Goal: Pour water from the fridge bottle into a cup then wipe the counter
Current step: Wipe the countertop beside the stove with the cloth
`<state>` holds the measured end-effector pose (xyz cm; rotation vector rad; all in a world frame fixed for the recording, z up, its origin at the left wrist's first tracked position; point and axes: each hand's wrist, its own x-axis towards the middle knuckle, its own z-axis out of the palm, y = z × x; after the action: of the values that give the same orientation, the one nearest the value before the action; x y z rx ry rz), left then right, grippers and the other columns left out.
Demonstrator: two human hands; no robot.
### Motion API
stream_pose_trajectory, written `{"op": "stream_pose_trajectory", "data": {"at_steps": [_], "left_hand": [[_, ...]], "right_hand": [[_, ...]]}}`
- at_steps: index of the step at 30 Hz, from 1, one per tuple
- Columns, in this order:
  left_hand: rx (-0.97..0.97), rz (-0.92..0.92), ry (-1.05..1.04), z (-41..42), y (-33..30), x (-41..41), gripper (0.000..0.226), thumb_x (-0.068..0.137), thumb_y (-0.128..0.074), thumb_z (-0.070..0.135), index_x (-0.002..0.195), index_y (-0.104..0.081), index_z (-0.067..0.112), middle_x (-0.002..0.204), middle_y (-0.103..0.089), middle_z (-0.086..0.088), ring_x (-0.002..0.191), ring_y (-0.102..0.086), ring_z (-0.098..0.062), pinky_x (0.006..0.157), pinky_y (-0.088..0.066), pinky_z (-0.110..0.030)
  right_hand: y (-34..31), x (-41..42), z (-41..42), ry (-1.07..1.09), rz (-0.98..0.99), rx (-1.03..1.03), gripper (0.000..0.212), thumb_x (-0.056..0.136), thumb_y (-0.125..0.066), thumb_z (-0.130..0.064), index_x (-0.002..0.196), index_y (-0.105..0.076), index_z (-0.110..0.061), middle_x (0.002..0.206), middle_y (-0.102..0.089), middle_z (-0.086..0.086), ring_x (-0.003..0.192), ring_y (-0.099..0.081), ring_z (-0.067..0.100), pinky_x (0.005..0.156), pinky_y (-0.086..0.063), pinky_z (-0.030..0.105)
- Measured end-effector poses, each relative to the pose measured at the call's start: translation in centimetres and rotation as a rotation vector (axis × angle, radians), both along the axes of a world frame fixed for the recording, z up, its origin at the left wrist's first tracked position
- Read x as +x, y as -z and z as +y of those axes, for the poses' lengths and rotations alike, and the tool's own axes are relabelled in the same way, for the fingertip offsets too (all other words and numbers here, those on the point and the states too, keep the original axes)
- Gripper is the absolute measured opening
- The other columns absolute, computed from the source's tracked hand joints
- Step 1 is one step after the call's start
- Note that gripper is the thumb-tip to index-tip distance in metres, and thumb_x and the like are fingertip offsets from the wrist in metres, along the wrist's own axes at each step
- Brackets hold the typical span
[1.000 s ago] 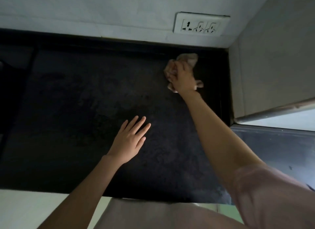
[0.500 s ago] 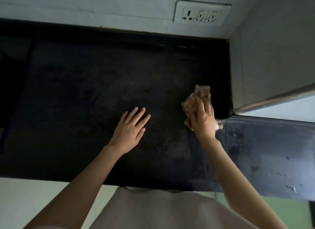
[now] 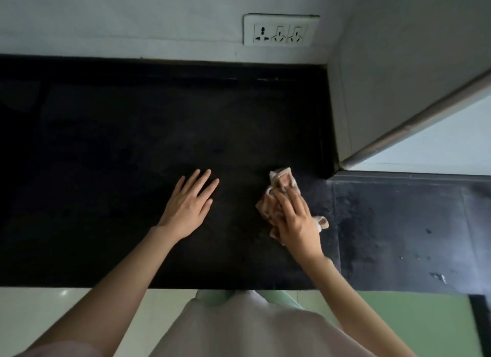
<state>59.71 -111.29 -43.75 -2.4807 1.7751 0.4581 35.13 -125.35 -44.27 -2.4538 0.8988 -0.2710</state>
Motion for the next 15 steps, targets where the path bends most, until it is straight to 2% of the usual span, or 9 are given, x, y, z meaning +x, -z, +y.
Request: {"op": "stream_pose_trajectory", "data": {"at_steps": [3, 5, 10, 13, 15], "left_hand": [[-0.011, 0.005, -0.03, 0.6, -0.5, -0.6, 0.054, 0.099, -0.041, 0.032, 0.15, -0.025, 0.024, 0.16, -0.014, -0.004, 0.148, -0.012, -0.024, 0.117, -0.009, -0.043], [-0.017, -0.004, -0.067, 1.6, -0.8, -1.1, 0.054, 0.099, -0.04, 0.033, 0.15, -0.024, 0.024, 0.16, -0.013, -0.004, 0.147, -0.012, -0.024, 0.117, -0.008, -0.042], [-0.049, -0.019, -0.133, 5.7, -1.3, -2.4, 0.055, 0.096, -0.048, 0.03, 0.148, -0.033, 0.02, 0.158, -0.024, -0.006, 0.145, -0.022, -0.028, 0.115, -0.016, -0.045], [-0.056, 0.0, -0.159, 8.5, -1.2, -2.6, 0.054, 0.095, -0.049, 0.029, 0.146, -0.036, 0.019, 0.156, -0.027, -0.007, 0.143, -0.027, -0.029, 0.114, -0.025, -0.049], [-0.07, 0.007, -0.152, 10.2, -0.8, -2.7, 0.051, 0.097, -0.046, 0.031, 0.146, -0.037, 0.018, 0.156, -0.029, -0.007, 0.142, -0.03, -0.03, 0.113, -0.028, -0.048]], "right_hand": [[-0.3, 2.8, -3.4, 0.158, 0.0, 0.044, 0.075, 0.07, -0.077, -0.009, 0.137, -0.046, -0.006, 0.147, -0.038, 0.02, 0.135, -0.034, 0.04, 0.105, -0.04, 0.05], [-0.6, 6.3, -4.3, 0.172, -0.005, 0.051, 0.074, 0.07, -0.077, -0.008, 0.137, -0.046, -0.005, 0.144, -0.039, 0.021, 0.134, -0.035, 0.042, 0.106, -0.037, 0.051], [-1.0, 10.8, 0.8, -0.051, 0.004, 0.021, 0.081, 0.07, -0.079, -0.013, 0.141, -0.041, -0.015, 0.147, -0.037, 0.015, 0.134, -0.036, 0.039, 0.097, -0.047, 0.051], [-0.9, 7.2, 5.7, -0.248, -0.017, -0.05, 0.09, 0.062, -0.087, -0.018, 0.14, -0.043, -0.014, 0.145, -0.041, 0.017, 0.132, -0.042, 0.04, 0.089, -0.053, 0.053], [-0.7, 3.3, 7.6, -0.273, -0.019, -0.051, 0.091, 0.059, -0.089, -0.019, 0.138, -0.046, -0.014, 0.144, -0.044, 0.015, 0.131, -0.044, 0.037, 0.092, -0.052, 0.051]]}}
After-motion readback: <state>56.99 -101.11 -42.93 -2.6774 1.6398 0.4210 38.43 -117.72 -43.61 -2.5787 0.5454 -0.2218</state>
